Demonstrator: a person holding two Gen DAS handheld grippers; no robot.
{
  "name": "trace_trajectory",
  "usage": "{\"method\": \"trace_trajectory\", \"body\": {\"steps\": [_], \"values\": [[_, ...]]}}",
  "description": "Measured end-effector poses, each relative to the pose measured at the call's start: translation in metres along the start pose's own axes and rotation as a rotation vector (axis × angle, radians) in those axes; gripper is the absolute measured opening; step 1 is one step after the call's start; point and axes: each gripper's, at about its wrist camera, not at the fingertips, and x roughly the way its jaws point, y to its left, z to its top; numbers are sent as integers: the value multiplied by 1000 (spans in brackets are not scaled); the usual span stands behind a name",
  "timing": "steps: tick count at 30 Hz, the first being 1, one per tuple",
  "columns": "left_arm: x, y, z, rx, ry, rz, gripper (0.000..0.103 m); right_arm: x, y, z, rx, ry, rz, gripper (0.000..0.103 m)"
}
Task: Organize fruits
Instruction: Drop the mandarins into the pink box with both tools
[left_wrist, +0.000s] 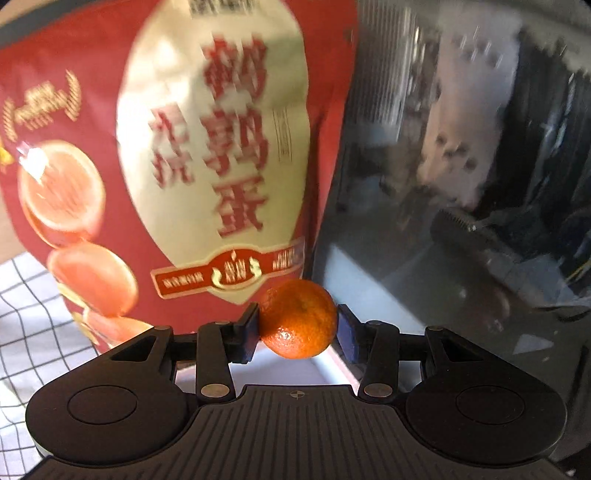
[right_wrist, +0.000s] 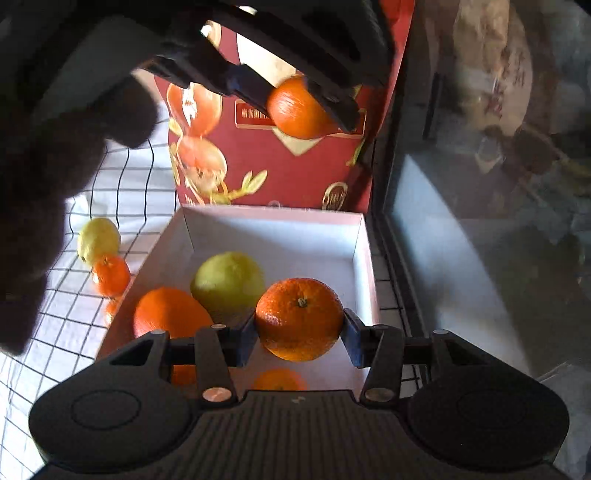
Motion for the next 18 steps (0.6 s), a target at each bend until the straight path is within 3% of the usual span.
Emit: {"method": "trace_trajectory", "body": {"steps": [7, 15, 18], "values": [[64, 14, -16, -64, 238, -93, 50, 20, -1, -6, -36, 18, 12, 47], [71, 20, -31, -57, 272, -34, 50, 42, 2, -16, -53, 59, 18, 48], [59, 29, -32, -80, 247, -64, 50, 42, 5, -13, -56, 52, 15, 58]]}}
